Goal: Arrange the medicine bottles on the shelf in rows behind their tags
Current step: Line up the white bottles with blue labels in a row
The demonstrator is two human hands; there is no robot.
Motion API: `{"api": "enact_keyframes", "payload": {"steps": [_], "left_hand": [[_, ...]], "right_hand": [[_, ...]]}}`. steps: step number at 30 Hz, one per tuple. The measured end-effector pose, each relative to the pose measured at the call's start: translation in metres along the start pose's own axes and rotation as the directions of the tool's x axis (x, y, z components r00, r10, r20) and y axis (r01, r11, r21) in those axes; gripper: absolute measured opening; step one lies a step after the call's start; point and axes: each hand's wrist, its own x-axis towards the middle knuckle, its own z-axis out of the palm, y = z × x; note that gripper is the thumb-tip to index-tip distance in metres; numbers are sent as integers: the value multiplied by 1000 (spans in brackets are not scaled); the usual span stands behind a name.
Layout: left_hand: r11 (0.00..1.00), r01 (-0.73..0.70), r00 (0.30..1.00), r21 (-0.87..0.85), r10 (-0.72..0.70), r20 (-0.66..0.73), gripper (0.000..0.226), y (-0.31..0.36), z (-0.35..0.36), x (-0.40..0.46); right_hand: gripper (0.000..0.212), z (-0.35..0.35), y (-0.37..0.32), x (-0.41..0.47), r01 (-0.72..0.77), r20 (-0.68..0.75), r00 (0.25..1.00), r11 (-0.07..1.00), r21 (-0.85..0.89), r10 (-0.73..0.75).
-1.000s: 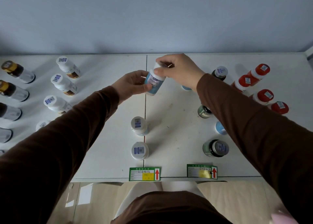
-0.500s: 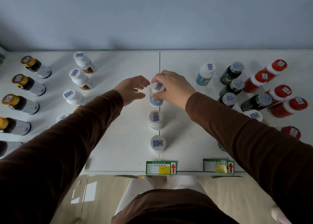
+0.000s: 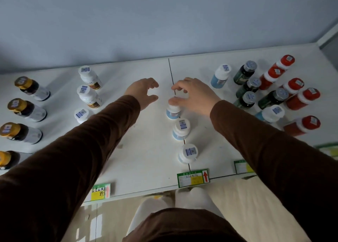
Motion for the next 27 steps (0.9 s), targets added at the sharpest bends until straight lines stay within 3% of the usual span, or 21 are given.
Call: {"api": "enact_keyframes", "payload": {"steps": [4, 8, 10, 14, 18, 21, 23, 25, 27], "left_hand": [[995, -30, 998, 100, 24, 58, 40, 22, 5, 27], [999, -43, 984, 3, 42, 172, 47, 66, 9, 70], [998, -50, 969, -39, 58, 241, 53, 92, 14, 91], [997, -83, 916, -10, 80, 394, 66, 138, 40, 125], [990, -142, 885, 21, 118, 450, 64, 158, 79, 138], [990, -138, 904, -30, 138, 406, 56, 159, 84, 141], [972, -23, 898, -233, 123, 422, 40, 145, 73, 141], [833, 153, 862, -531, 150, 484, 31, 125, 56, 136], [684, 268, 836, -679, 185, 517, 36, 106, 37, 127]], "right_hand": [[34, -28, 24, 0, -58, -174, 983, 998, -18, 54], [26, -69, 63, 7, -152, -338, 935, 982, -110, 107], [35, -86, 83, 13, -209, -298, 944, 954, -213, 141], [61, -96, 106, 23, -225, 15, 970, 916, -334, 243], [47, -84, 123, 30, -208, -32, 977, 912, -353, 210], [41, -86, 132, 33, -212, -96, 976, 951, -226, 195], [37, -94, 134, 36, -216, -158, 965, 976, -35, 208], [36, -100, 129, 42, -210, -183, 952, 960, 185, 244], [36, -102, 118, 50, -189, -167, 947, 895, 404, 276]]}}
